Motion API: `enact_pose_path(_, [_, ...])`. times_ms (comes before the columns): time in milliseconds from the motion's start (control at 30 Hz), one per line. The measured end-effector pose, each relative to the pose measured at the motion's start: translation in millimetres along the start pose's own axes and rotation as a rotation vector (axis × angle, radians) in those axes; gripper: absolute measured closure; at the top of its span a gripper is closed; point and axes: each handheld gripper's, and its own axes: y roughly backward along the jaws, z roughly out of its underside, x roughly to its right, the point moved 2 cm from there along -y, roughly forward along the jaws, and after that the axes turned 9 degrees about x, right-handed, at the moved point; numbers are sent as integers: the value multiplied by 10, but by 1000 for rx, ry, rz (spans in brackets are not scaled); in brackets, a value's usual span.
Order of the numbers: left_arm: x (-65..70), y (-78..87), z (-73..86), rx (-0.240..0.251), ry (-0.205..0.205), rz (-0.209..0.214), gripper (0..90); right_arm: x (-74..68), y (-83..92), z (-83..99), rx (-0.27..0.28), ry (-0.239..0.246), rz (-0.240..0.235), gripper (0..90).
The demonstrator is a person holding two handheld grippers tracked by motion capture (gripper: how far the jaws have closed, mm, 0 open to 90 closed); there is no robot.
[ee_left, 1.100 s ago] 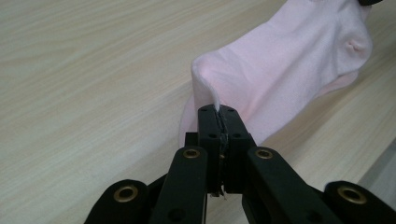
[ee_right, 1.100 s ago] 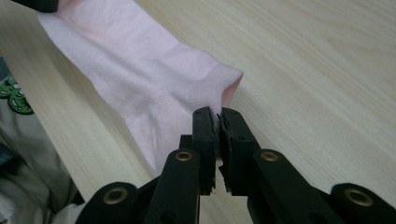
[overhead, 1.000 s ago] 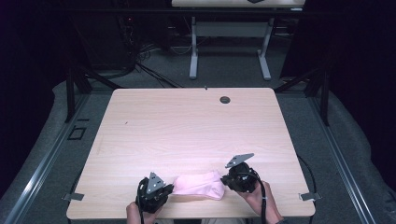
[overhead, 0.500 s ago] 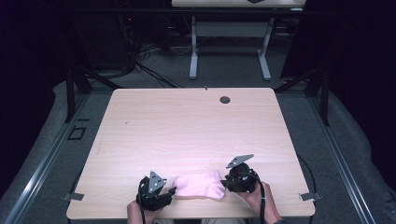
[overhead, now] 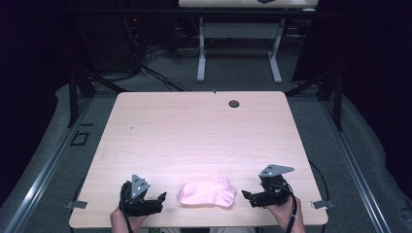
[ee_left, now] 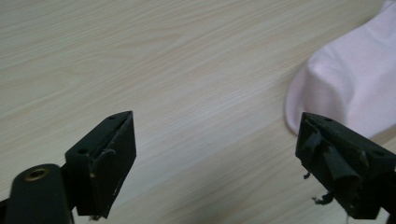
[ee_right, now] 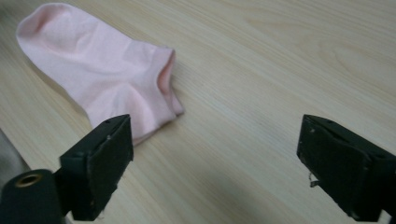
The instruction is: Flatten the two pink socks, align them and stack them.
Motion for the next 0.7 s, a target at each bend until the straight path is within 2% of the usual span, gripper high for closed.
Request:
enact_pose_path(100, [-76, 19, 32, -9, 8, -24, 84, 100, 59, 87, 2, -29, 24, 22])
enact_pose_path(133, [-156, 27, 72, -13, 15, -41, 78, 144, 75, 128, 13, -50, 38, 8])
enact_pose_path(300, [-368, -38, 214, -52, 52, -82, 38, 323, 94, 276, 8, -82, 112, 0])
enact_pose_path(367, [-449, -91, 279, -75, 64, -90, 23, 402, 72, 342, -14, -94, 140, 0])
enact_pose_path(500, [-570, -195, 365, -103, 89, -96, 13, 557, 1, 471, -41, -126, 180, 0])
enact_pose_path(533, [-603, -224, 386, -110, 110, -82, 7, 592, -21, 501, -50, -134, 187, 0])
enact_pose_path(567, [-603, -224, 386, -110, 110, -82, 0, 623, -43, 531, -53, -141, 195, 0])
enact_pose_path(600, [-658, -255, 407, -86, 128, -79, 2, 657, -59, 566, -48, -150, 198, 0])
enact_pose_path(633, [-658, -255, 407, -86, 128, -79, 2, 657, -59, 566, -48, -150, 198, 0])
enact_pose_path(667, [-703, -281, 404, -73, 130, -81, 2, 686, -58, 594, -15, -154, 213, 3])
enact_pose_path(700, [-725, -295, 400, -71, 126, -79, 1, 696, -60, 598, -8, -148, 224, 4])
